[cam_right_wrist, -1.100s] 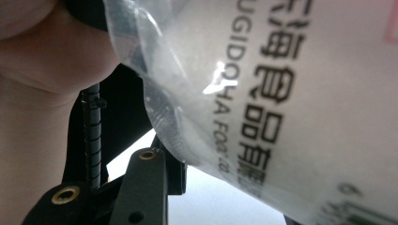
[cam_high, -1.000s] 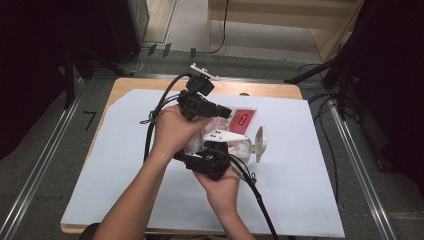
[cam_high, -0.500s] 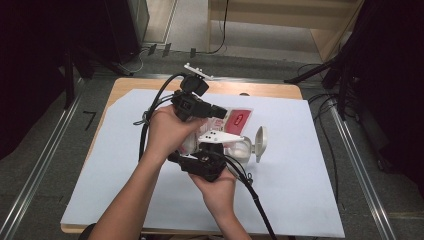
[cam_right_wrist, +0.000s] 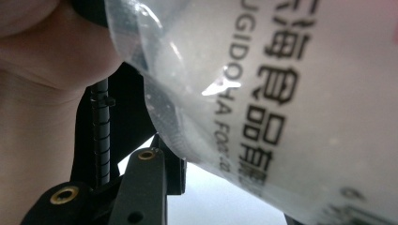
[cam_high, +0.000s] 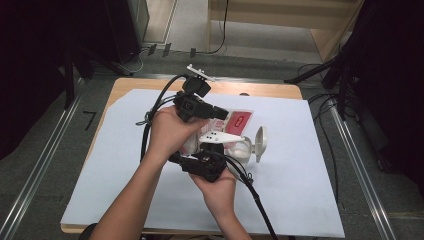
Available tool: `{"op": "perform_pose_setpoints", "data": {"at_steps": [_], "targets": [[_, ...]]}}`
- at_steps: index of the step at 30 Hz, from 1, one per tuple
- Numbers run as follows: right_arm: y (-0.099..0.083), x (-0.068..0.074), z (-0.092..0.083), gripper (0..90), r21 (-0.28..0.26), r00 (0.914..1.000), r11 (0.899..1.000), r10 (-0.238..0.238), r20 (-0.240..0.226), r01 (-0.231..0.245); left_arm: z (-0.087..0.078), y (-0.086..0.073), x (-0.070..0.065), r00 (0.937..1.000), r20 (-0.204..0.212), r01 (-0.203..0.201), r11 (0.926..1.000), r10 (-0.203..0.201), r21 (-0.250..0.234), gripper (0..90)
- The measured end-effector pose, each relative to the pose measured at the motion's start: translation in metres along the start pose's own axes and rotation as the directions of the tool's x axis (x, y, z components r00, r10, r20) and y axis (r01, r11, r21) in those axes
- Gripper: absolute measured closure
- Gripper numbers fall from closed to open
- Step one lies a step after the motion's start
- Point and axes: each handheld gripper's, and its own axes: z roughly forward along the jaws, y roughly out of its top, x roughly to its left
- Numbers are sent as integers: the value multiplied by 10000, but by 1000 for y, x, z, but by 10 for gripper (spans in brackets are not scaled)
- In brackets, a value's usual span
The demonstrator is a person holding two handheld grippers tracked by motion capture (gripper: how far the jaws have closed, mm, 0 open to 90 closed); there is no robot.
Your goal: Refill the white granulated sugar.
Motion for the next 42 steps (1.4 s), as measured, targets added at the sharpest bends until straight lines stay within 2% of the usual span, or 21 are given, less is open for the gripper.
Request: {"op": "perform_pose_setpoints", "data": {"at_steps": [8, 10, 13, 25, 32, 37, 39, 42], "targets": [[-3, 0, 1, 629, -53, 9999, 9999, -127, 69, 127, 1, -1, -1, 9999, 101, 139, 9998, -137, -134, 865], [-3, 1, 1, 631, -26, 9999, 9999, -157, 62, 158, 0, -2, -1, 10000, 85, 26, 10000, -26, -36, 866], [-4, 1, 2, 632, -49, 9996, 9996, -260, 127, 260, -1, -3, -1, 9998, 149, 133, 9999, -132, -56, 867], [-13, 4, 8, 626, -134, 9961, 9971, -748, 472, 755, -5, -8, 2, 9991, 409, 37, 9985, -59, 538, 874], [-19, 5, 12, 610, -126, 9928, 9948, -1005, 650, 1015, -7, -12, 4, 9980, 587, -264, 9963, 216, 822, 874], [-22, 5, 15, 602, -75, 9943, 9959, -901, 565, 907, -9, -14, 5, 9972, 721, -268, 9935, 189, 1105, 874], [-24, 4, 16, 601, -90, 9953, 9964, -833, 502, 838, -9, -15, 7, 9965, 790, -385, 9916, 289, 1236, 873], [-26, 4, 17, 601, -24, 9950, 9963, -857, 509, 859, -10, -16, 8, 9967, 781, -298, 9912, 198, 1291, 874]]}}
